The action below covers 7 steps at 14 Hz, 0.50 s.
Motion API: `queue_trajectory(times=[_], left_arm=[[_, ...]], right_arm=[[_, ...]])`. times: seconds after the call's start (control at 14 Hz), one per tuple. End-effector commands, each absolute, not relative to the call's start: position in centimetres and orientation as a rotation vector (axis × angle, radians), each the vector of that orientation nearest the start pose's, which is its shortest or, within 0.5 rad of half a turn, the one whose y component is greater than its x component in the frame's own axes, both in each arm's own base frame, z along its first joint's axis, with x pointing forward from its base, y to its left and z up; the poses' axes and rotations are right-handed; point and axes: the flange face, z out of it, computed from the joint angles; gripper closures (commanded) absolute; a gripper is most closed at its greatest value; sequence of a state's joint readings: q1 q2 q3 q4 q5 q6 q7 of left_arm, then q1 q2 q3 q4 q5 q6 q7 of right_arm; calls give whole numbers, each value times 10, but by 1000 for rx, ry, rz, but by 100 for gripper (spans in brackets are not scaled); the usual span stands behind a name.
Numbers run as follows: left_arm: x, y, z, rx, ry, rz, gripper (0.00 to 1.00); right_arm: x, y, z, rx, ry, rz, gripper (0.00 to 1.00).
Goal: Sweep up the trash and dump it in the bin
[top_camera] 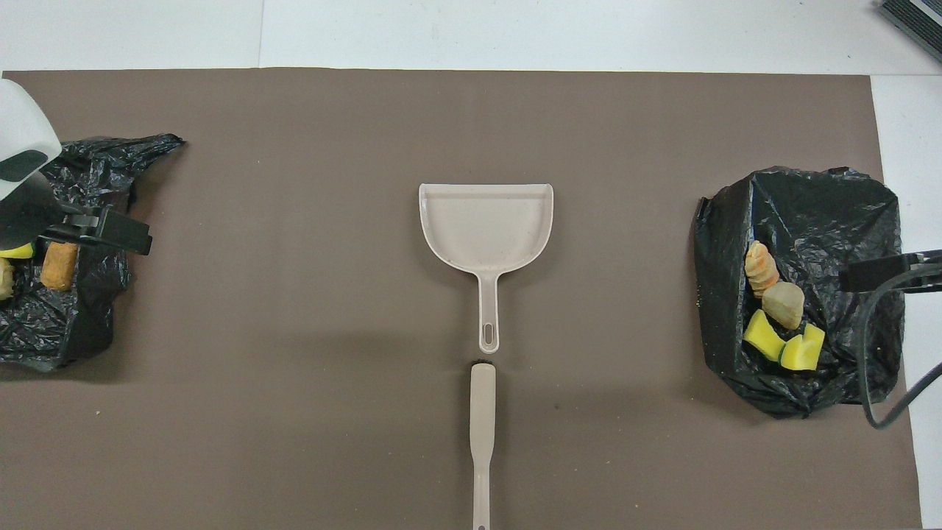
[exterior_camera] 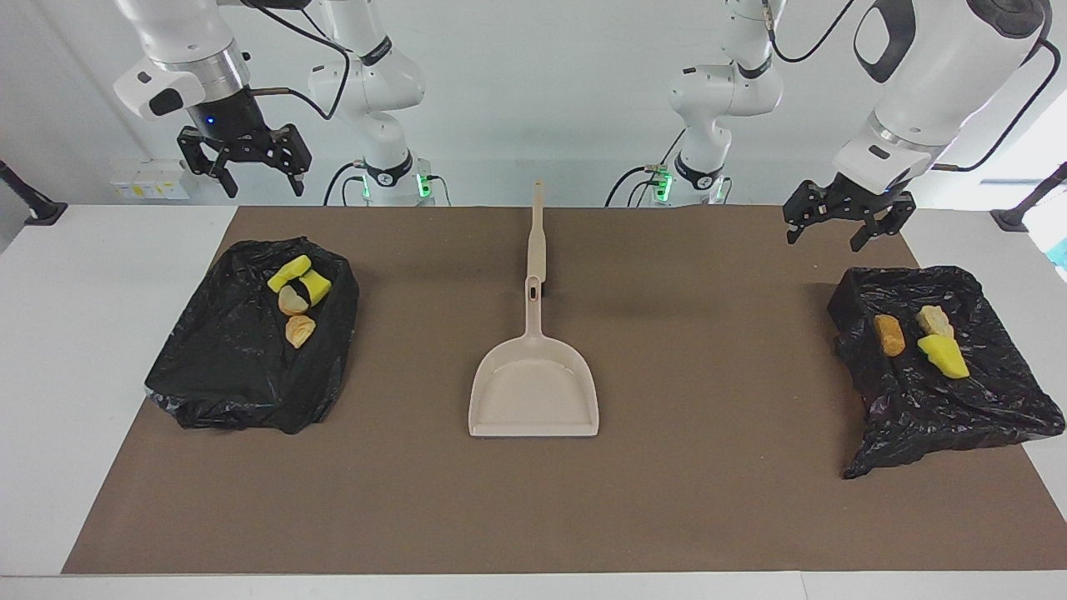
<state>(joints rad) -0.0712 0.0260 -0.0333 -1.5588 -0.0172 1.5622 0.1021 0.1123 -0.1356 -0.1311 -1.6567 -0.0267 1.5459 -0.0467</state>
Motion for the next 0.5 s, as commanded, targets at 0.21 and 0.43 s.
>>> queue_trajectory(times=[0.21,0.43], left_arm=[[544,-50,616,-3125,325,84,0],[541,-50,624,-3129,323,94,0]], right_arm=[[505,-18,658,-3157,-62,-19,0],[505,-18,658,-3159,-62,-19,0]])
